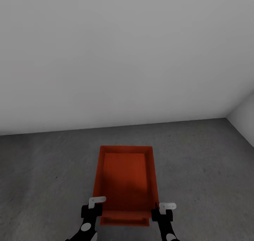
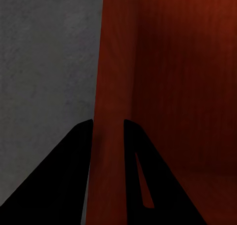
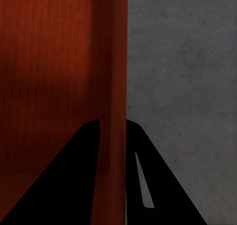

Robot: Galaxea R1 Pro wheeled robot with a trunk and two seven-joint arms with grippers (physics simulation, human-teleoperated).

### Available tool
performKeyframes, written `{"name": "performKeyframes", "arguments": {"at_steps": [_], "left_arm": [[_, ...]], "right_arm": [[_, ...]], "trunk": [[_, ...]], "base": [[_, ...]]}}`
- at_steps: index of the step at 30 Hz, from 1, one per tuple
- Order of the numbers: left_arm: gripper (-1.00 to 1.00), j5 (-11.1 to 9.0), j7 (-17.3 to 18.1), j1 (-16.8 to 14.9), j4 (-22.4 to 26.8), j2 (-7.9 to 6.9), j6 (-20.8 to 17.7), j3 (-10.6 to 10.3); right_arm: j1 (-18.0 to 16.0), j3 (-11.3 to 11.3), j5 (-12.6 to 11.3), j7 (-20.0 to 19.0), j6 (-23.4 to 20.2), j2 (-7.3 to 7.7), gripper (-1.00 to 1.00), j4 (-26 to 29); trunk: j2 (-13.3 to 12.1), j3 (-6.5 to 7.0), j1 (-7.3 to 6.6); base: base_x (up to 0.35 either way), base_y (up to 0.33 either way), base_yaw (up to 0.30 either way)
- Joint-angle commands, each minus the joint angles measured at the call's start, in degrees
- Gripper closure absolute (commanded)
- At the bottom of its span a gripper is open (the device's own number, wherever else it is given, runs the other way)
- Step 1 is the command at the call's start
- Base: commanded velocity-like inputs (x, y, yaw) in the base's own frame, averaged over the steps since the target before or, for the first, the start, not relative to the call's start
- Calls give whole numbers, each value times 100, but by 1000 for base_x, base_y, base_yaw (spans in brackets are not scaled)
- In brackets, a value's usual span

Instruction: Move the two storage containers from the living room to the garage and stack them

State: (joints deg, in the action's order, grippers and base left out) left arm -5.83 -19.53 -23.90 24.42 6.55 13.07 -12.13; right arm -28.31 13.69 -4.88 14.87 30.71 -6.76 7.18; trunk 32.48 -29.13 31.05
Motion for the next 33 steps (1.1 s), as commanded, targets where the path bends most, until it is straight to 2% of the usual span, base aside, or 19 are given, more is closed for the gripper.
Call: {"name": "performKeyframes", "arguments": {"at_steps": [1, 12, 33], "left_arm": [[100, -185, -77, -1, -60, -5, 56, 0], [100, -176, -77, -1, -60, -5, 56, 0], [100, -164, -77, -1, -60, -5, 56, 0]], "right_arm": [[-8, -166, -92, -2, 172, 0, 100, 197], [-8, -165, -92, -2, 172, 0, 100, 197], [-8, -172, -99, -2, 167, 0, 100, 197]], "trunk": [[5, -5, 0], [5, -5, 0], [5, -5, 0]], "base": [[-110, 0, 0], [-136, 0, 0], [-5, 0, 0]]}}
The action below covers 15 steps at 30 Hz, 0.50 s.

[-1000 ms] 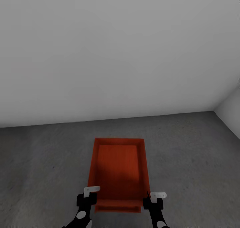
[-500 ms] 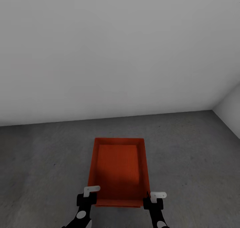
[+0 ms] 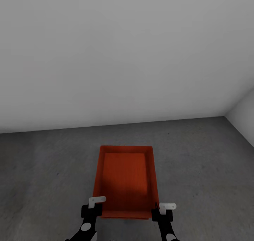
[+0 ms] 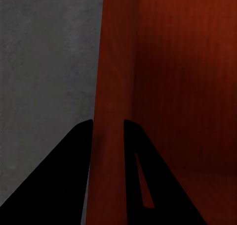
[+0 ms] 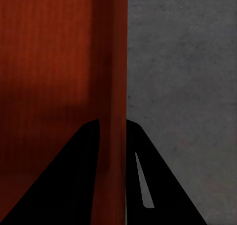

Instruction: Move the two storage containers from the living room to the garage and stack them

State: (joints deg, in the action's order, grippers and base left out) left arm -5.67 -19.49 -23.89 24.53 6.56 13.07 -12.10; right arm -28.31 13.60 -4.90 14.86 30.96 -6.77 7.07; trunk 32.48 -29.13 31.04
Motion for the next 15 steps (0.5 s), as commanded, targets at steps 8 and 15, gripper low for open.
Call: {"name": "performKeyframes", "arguments": {"at_steps": [8, 15], "left_arm": [[100, -187, -82, -2, -71, -5, 54, -3], [100, -189, -82, -2, -71, -5, 50, -3]], "right_arm": [[-7, -164, -94, 0, 144, 0, 100, 207], [-7, -161, -92, 0, 146, 0, 100, 207]], "trunk": [[86, -41, 45], [367, -167, 199]], "base": [[0, 0, 0], [0, 0, 0]]}}
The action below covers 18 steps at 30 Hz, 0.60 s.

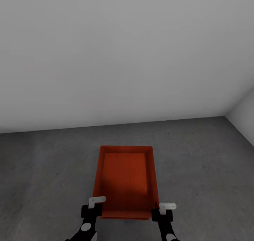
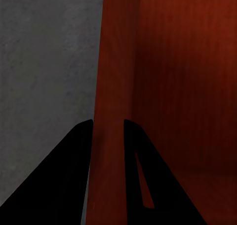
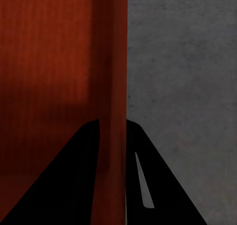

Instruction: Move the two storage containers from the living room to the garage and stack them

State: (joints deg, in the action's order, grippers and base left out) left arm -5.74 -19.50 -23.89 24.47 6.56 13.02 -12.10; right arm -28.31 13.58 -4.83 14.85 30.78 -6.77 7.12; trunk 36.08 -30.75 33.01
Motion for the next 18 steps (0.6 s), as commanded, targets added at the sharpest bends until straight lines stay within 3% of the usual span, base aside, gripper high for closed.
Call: {"name": "performKeyframes", "arguments": {"at_steps": [1, 18], "left_arm": [[100, -180, -80, -2, -65, -5, 57, -3], [100, -173, -75, -2, -65, -5, 55, -3]], "right_arm": [[-7, -157, -99, 1, 165, 0, 100, 202], [-7, -161, -100, 1, 165, 0, 100, 202]], "trunk": [[47, -23, 24], [729, -328, 397]], "base": [[0, 0, 0], [0, 0, 0]]}}
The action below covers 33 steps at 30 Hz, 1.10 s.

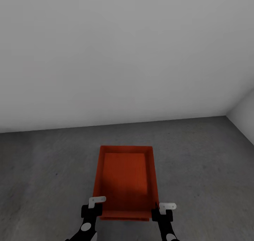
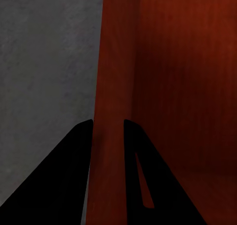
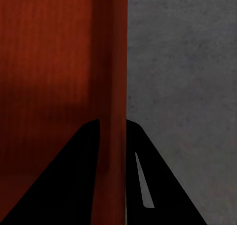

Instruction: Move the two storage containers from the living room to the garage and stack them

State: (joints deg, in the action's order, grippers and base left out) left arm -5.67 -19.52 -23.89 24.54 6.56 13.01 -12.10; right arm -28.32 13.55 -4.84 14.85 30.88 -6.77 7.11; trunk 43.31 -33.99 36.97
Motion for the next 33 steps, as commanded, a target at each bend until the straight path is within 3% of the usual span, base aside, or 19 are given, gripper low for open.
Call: {"name": "performKeyframes", "arguments": {"at_steps": [1, 33], "left_arm": [[100, -180, -72, -2, -73, -5, 56, -3], [100, -180, -71, -2, -73, -5, 57, -3]], "right_arm": [[-7, -157, -100, 1, 155, 0, 100, 203], [-7, -153, -97, 1, 154, 0, 100, 203]], "trunk": [[46, -23, 23], [1329, -597, 726]], "base": [[0, 0, 0], [0, 0, 0]]}}
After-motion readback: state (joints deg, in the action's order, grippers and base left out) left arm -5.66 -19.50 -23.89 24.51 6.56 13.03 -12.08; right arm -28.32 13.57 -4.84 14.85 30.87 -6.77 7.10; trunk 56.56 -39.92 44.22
